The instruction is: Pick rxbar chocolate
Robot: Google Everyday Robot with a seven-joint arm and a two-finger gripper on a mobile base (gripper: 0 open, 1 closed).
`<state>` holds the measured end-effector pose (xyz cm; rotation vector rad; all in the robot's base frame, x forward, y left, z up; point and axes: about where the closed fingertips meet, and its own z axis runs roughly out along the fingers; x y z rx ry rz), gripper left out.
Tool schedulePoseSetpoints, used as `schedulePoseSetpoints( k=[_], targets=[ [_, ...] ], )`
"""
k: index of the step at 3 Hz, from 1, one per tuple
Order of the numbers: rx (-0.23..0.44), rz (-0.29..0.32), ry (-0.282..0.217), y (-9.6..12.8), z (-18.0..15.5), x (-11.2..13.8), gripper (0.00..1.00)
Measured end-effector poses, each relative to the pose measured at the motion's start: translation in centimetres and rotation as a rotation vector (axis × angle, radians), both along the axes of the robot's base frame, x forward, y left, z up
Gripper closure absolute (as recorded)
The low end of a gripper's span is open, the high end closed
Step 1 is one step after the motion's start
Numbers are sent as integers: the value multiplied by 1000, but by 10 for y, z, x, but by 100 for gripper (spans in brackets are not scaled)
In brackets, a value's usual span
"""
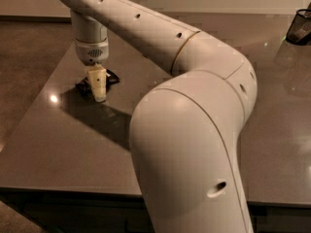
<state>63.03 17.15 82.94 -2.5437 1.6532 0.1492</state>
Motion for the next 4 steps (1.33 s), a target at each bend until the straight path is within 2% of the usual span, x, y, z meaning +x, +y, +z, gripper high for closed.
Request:
schedulePoseSetpoints(
  k=[1,2,4],
  targets=[
    [3,1,1,0,7,-1,83],
    [3,1,1,0,8,-1,100],
    [137,34,5,-17,71,-26,100]
  ],
)
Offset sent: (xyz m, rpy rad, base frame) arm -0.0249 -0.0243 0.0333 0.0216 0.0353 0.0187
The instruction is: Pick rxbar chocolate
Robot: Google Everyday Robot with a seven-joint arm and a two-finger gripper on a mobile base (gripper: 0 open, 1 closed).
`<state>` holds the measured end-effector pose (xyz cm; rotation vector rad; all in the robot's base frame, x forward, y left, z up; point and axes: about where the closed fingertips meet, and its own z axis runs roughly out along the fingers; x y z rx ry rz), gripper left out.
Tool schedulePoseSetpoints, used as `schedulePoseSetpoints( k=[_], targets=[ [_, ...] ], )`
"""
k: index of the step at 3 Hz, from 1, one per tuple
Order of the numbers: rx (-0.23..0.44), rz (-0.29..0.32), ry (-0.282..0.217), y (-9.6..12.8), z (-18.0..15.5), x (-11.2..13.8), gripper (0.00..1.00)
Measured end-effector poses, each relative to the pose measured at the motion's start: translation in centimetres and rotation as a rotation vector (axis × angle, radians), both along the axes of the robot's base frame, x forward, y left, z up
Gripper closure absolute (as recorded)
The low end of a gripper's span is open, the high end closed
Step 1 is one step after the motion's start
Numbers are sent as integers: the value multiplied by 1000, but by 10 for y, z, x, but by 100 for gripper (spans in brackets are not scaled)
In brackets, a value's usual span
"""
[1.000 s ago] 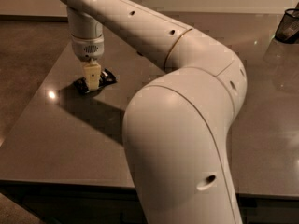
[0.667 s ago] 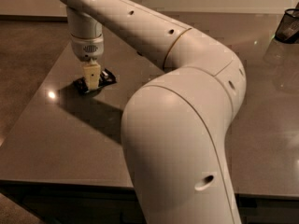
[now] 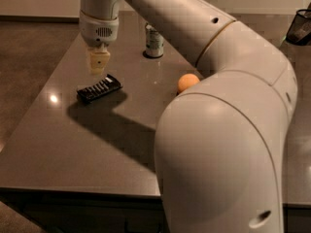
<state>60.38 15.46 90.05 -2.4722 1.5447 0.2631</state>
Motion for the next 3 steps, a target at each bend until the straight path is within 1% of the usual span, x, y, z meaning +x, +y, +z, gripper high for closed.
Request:
schedulePoseSetpoints(
  k=[1,2,3],
  targets=[
    [54,20,-13,-3,29,-8,100],
    [102,37,-37,-3,53,-13,98],
    [120,29,-52,4,51,-7,74]
  ],
)
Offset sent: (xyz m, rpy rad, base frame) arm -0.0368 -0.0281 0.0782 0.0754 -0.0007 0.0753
